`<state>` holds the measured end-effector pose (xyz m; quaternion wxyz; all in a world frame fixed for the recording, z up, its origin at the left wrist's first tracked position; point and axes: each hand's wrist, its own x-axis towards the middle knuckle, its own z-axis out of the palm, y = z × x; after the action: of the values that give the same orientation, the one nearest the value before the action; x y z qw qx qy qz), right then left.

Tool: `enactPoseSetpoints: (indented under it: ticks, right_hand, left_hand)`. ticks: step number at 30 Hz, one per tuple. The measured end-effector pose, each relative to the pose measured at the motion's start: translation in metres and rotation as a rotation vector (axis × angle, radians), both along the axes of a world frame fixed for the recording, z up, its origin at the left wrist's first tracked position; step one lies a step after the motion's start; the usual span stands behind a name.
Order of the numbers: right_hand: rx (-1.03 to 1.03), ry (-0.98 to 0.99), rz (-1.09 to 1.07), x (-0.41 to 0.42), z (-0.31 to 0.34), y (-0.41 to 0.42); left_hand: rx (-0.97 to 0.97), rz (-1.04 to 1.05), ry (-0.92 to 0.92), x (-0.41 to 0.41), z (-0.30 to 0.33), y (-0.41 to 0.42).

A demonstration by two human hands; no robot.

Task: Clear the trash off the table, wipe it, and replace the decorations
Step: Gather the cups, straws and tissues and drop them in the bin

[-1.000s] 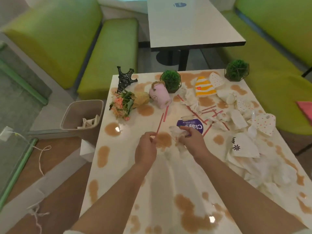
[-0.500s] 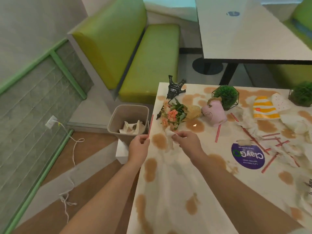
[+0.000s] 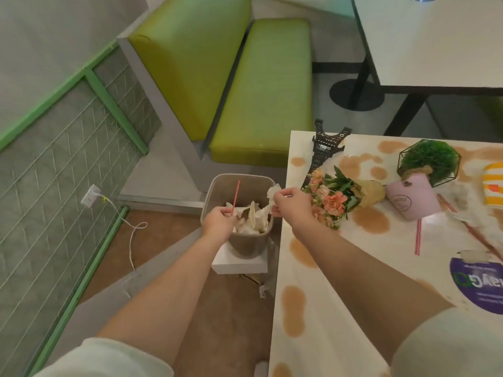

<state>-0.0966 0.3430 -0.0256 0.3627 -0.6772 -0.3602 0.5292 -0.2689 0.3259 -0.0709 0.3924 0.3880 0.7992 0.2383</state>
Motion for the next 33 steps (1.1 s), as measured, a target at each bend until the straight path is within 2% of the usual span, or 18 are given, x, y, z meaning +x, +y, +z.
enactPoseSetpoints:
  ticks: [3,8,13,16,22,29,33]
  right_hand:
    - [-0.01,-0.074,0.016,-0.014,-0.014,0.01]
    - [0.004,-0.223,0.03,-0.026,-0.029,0.014]
    - [-0.09,-0.235,0.255,-0.027,-0.035,0.005]
    - [-0.055,-0.177,0.223,-0.012,-0.029,-0.011]
    - [0.033,-0.077,0.102,0.044,-0.006,-0.053]
    - [0.028,-0.132,0.041,0.142,0.014,-0.13]
    - [-0.009,-0.228,-0.005,0.206,0.016,-0.182]
  left_hand:
    - [-0.032,-0.085,0.079,-0.006,-0.004,0.006]
    - [0.081,-0.051,0.093,-0.007,-0.006,0.005]
    - [0.145,-0.058,0.073,0.007,0.0,-0.001]
    - [0.146,-0.083,0.065,0.022,0.007,-0.011]
    - [0.158,-0.171,0.05,0.068,0.026,-0.045]
    - [0.141,-0.278,-0.05,0.156,0.039,-0.103]
    - [0.137,-0.388,-0.078,0.222,0.047,-0.143]
